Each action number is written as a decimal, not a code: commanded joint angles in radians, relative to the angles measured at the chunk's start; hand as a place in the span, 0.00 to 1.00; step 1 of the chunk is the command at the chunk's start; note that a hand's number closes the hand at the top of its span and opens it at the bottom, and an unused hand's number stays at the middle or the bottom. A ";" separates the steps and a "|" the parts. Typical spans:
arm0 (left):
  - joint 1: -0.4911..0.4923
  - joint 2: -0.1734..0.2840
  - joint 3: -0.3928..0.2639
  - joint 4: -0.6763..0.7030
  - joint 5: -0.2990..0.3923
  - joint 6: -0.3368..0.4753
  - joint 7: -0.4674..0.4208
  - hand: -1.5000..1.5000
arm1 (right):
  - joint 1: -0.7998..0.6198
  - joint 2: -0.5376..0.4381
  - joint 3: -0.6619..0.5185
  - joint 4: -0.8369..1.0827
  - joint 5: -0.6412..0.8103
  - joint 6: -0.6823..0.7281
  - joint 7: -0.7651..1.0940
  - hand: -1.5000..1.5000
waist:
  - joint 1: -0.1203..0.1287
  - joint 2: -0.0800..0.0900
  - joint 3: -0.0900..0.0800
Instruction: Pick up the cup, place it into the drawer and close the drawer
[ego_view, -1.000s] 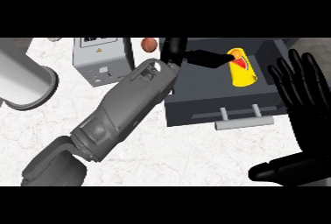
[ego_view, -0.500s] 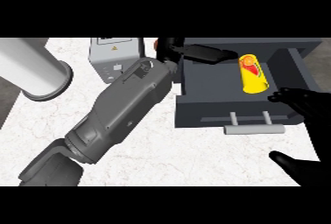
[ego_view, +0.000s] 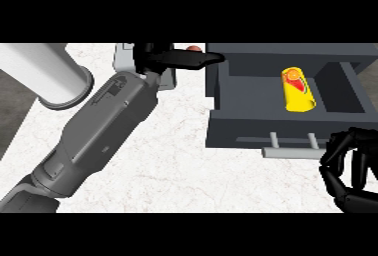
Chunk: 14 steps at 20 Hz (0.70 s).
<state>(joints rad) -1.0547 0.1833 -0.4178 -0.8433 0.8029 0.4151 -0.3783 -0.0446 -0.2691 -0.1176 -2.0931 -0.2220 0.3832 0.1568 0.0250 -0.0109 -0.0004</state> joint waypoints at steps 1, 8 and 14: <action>0.162 0.076 -0.009 -0.206 0.001 0.036 0.041 0.00 | 0.050 -0.015 0.040 -0.001 0.121 0.027 -0.037 1.00 | 0.021 -0.005 0.000; 0.478 0.238 0.014 -0.520 0.013 -0.006 0.083 0.00 | 0.024 0.022 0.122 0.049 0.272 -0.030 -0.006 1.00 | 0.006 0.003 0.000; 0.575 0.300 0.083 -0.583 0.041 -0.071 0.093 0.00 | -0.023 -0.045 0.216 0.205 0.547 -0.024 -0.213 1.00 | 0.010 0.008 0.001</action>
<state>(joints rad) -0.5515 0.4383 -0.3575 -1.3450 0.8281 0.3579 -0.3089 -0.0633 -0.2789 0.0347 -1.9546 0.1648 0.3597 0.0529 0.0279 -0.0037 0.0000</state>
